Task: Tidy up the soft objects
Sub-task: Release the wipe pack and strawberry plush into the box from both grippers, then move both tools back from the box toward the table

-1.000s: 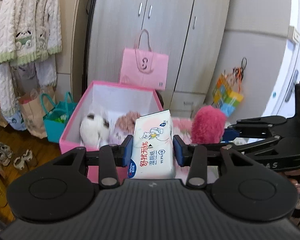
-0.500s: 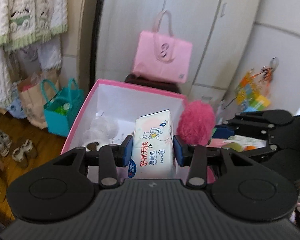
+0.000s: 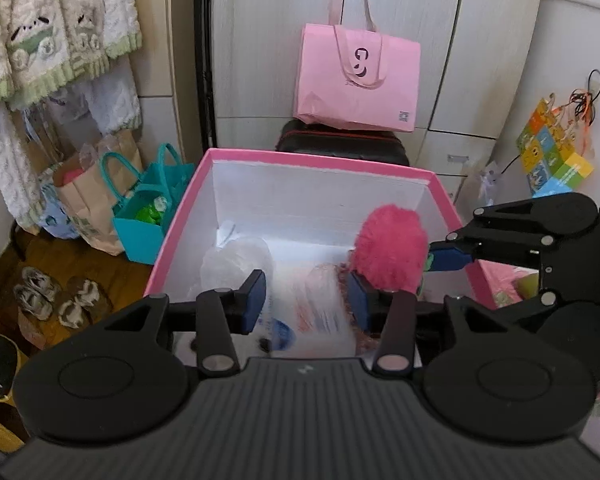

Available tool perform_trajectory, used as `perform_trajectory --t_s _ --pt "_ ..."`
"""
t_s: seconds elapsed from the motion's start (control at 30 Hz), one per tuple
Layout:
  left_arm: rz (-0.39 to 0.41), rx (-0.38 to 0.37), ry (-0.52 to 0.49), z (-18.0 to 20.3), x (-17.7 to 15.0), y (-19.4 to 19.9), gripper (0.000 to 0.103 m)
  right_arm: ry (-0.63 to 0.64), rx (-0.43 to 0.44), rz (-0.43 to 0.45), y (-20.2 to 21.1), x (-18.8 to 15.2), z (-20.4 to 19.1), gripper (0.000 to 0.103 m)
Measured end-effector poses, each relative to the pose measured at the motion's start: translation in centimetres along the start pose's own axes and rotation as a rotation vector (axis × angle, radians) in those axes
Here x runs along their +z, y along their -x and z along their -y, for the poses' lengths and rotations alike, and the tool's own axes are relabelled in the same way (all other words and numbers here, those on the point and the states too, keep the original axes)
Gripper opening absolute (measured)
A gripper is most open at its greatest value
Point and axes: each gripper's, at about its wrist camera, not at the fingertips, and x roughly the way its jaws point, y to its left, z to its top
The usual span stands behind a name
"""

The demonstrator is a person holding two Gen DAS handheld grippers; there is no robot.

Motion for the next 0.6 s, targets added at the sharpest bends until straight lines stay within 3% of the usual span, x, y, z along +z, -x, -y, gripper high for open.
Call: perform_trajectory --t_s 0.03,0.1,0.13,0.6 --pt "0.009 0.009 -0.001 0.0 0.0 0.1 0.051 -0.002 0.001 0.004 0.0 -0.1 0.1 0.048" --pt "0.034 0.019 -0.008 0.0 -0.2 0.9 0.057 -0.008 0.001 0.021 0.0 -0.2 0.0 0.063" --pt "0.046 0.015 -0.011 0.0 -0.4 1.4 0.057 -0.014 -0.002 0.032 0.3 -0.4 0.1 0.076" --pt "0.101 -0.061 -0.123 1.0 -3.1 11.3 0.057 -0.068 -0.055 0.068 9.1 -2.5 -3.3 0.077"
